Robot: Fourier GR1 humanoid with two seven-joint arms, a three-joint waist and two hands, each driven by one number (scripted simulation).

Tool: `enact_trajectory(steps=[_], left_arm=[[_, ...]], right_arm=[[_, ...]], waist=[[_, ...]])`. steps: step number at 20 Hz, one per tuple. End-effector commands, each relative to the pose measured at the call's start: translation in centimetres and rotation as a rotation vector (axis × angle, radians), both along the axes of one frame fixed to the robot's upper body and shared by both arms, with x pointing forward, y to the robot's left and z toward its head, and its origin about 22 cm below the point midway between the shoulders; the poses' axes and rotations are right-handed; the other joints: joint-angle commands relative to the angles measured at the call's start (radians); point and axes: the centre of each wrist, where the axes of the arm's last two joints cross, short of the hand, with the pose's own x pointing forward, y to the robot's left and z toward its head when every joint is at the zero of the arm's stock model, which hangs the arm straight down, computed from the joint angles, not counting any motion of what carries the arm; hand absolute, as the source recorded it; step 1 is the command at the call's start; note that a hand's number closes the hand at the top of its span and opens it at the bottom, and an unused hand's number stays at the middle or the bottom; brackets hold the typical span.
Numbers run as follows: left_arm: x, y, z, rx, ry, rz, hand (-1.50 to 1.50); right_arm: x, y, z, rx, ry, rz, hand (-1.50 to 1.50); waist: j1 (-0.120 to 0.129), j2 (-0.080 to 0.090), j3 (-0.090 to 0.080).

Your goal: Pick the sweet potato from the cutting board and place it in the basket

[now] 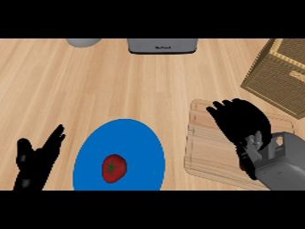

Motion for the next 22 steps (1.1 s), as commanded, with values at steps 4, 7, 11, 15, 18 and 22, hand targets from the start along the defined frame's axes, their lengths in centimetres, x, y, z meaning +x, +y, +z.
enact_trajectory(steps=[4,7,11,15,18,22], left_arm=[[-0.3,-0.5,-0.7,-0.011,0.074,0.021,0.00],[-1.5,1.7,-2.0,0.014,0.077,0.003,0.00],[1.0,-1.3,-1.5,-0.013,0.069,0.025,0.00],[-0.5,-1.0,-2.3,0.011,0.061,0.033,0.00],[0.4,-0.1,-2.1,0.010,0.072,0.018,0.00],[-1.2,0.1,-2.3,-0.013,0.084,0.010,0.00]], right_arm=[[-1.0,-1.6,-1.0,-0.010,-0.033,-0.066,-1.50],[-1.3,-2.5,-3.4,0.000,-0.029,-0.041,-1.50],[-1.5,-3.4,-2.8,-0.001,-0.040,-0.043,-1.50],[-2.2,-2.3,-6.6,0.009,-0.049,-0.044,-1.50],[0.0,-5.0,-6.8,0.015,-0.043,-0.043,-1.50],[0.3,-4.0,-6.7,0.013,-0.048,-0.036,-1.50]], waist=[[0.001,0.006,-0.011],[0.006,0.009,-0.011],[0.000,0.009,-0.011],[0.005,0.009,-0.011],[0.007,0.011,-0.011],[0.007,0.008,-0.011]])
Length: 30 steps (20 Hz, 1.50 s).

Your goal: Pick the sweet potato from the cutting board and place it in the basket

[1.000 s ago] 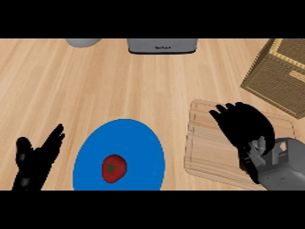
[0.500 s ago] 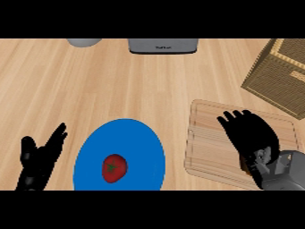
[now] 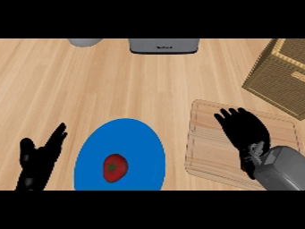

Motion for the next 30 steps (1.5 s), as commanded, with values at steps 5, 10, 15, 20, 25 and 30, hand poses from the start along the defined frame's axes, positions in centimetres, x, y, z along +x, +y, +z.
enact_trajectory(steps=[5,10,15,20,25,30], left_arm=[[0.1,1.3,-1.4,0.001,0.095,0.028,0.00],[-1.8,0.2,-1.6,0.019,0.103,0.033,0.00],[-2.4,-0.4,-1.7,-0.007,0.099,0.040,0.00],[-1.8,-0.1,-2.4,-0.007,0.105,0.009,0.00],[-1.2,0.6,-0.5,-0.014,0.106,0.025,0.00],[-0.6,-1.2,-0.5,-0.009,0.095,0.019,0.00]], right_arm=[[-1.5,0.4,-2.9,-0.075,0.030,-0.010,-1.50],[-0.6,-3.9,-3.4,-0.110,0.043,-0.045,-1.50],[-1.1,-1.5,-4.1,-0.110,0.052,-0.038,-1.50],[-1.0,-3.8,-5.1,-0.102,0.056,-0.028,-1.50],[-1.0,-3.4,-6.5,-0.088,0.036,-0.039,-1.50],[-1.1,-5.4,-7.5,-0.142,0.042,0.113,1.50]], waist=[[-0.009,0.007,-0.012],[-0.005,0.006,-0.012],[-0.003,0.006,-0.012],[-0.006,0.007,-0.012],[-0.002,0.007,-0.012],[0.000,0.007,-0.011]])
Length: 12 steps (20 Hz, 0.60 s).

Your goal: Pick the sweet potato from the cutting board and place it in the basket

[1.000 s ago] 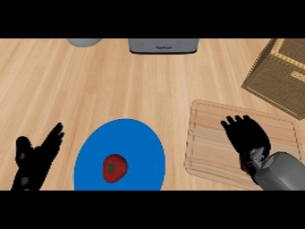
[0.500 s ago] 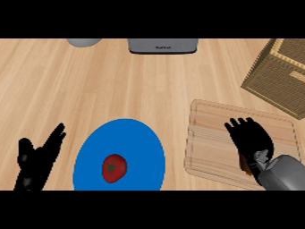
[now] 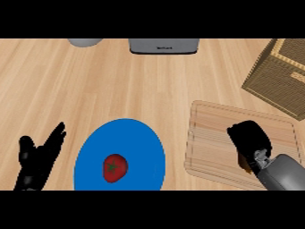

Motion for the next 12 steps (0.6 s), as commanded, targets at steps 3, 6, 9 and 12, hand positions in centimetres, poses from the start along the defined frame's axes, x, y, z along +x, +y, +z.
enact_trajectory(steps=[3,6,9,12], left_arm=[[-1.0,-0.8,-2.1,0.003,0.093,0.008,0.00],[-0.6,0.1,-1.8,-0.008,0.085,0.010,0.00],[-0.9,-0.8,-1.6,-0.026,0.067,-0.011,0.00],[-1.0,0.3,-1.2,-0.010,0.066,-0.009,0.00]], right_arm=[[-1.9,-0.2,-1.8,-0.043,0.006,0.113,1.50],[0.1,-0.5,-2.3,-0.034,-0.003,0.110,1.50],[4.2,3.9,-0.2,0.168,-0.132,-0.287,1.50],[6.1,5.1,1.9,0.328,-0.268,-0.567,1.50]], waist=[[-0.006,0.010,-0.007],[0.000,0.012,-0.007],[0.017,0.021,-0.005],[0.016,0.025,-0.003]])
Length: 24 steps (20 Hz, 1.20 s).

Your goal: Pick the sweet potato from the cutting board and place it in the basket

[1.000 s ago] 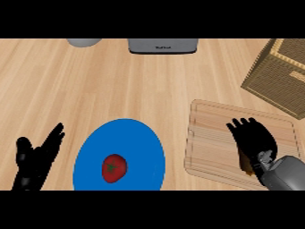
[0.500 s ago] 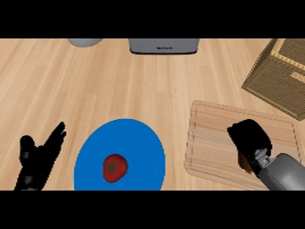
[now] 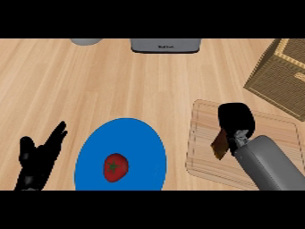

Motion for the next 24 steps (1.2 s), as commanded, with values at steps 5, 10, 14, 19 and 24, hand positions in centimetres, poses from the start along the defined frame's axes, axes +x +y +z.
enact_trajectory(steps=[5,10,14,19,24], left_arm=[[-0.2,-1.1,-1.4,-0.019,0.077,-0.017,0.00],[0.7,-0.1,-0.4,0.018,0.075,-0.023,0.00],[-0.6,0.0,-1.2,-0.003,0.093,-0.014,0.00],[-0.6,0.0,-0.7,-0.006,0.092,-0.015,0.00],[-0.2,0.4,-1.7,0.004,0.101,0.037,0.00]], right_arm=[[4.8,7.8,3.5,0.224,-0.266,-0.497,1.50],[6.8,8.6,8.5,0.455,-0.592,-0.613,1.50],[6.3,8.5,14.6,0.771,-0.973,-0.630,1.50],[7.7,9.8,18.3,0.786,-1.179,-0.657,1.50],[9.1,7.7,22.7,0.687,-1.251,-0.747,1.50]], waist=[[0.048,0.023,-0.009],[0.045,0.018,-0.007],[0.039,0.008,-0.007],[0.023,0.006,-0.010],[-0.004,0.004,-0.011]])
